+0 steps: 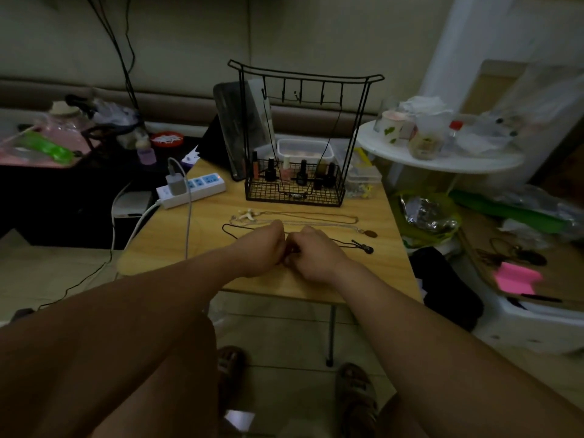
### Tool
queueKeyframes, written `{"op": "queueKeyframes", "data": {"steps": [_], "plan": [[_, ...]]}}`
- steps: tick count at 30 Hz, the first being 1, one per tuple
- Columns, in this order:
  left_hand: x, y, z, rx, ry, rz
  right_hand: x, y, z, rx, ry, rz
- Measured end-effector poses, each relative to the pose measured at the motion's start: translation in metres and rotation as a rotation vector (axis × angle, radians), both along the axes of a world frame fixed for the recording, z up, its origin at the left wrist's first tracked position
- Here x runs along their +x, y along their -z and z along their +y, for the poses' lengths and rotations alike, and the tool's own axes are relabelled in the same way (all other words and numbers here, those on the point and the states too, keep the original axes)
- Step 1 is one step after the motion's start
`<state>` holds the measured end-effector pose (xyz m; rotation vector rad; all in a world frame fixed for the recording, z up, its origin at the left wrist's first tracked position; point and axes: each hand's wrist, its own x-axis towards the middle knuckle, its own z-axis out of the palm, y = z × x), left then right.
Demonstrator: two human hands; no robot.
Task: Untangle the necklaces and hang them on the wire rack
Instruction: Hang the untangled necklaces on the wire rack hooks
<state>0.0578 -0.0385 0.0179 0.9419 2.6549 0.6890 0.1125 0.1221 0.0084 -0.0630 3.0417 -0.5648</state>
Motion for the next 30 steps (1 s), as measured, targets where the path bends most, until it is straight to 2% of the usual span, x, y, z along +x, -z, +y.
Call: {"op": "queueKeyframes", "data": {"steps": [6, 9, 12, 17, 22, 30], "plan": [[-0.006, -0.012, 0.001, 0.103, -0.045, -0.044, -0.001, -0.004, 0.003, -0.054, 0.035, 0.019], [-0.012, -0.019, -0.002, 0.135, -0.111, -0.065, 0.0, -0.008, 0.0, 0.049, -0.035, -0.002], [-0.02, -0.023, -0.011, -0.009, -0.07, -0.067, -0.002, -0.013, -0.009, 0.171, -0.142, 0.039], [-0.025, -0.019, -0.027, -0.275, 0.131, -0.034, -0.004, -0.011, -0.021, 0.347, -0.311, 0.103], [-0.02, -0.01, -0.032, -0.244, 0.241, 0.062, 0.001, -0.007, -0.013, 0.3, -0.253, 0.113], [-0.002, 0.011, -0.025, -0.237, 0.197, 0.311, 0.012, -0.006, -0.009, 0.085, -0.14, 0.035]]}}
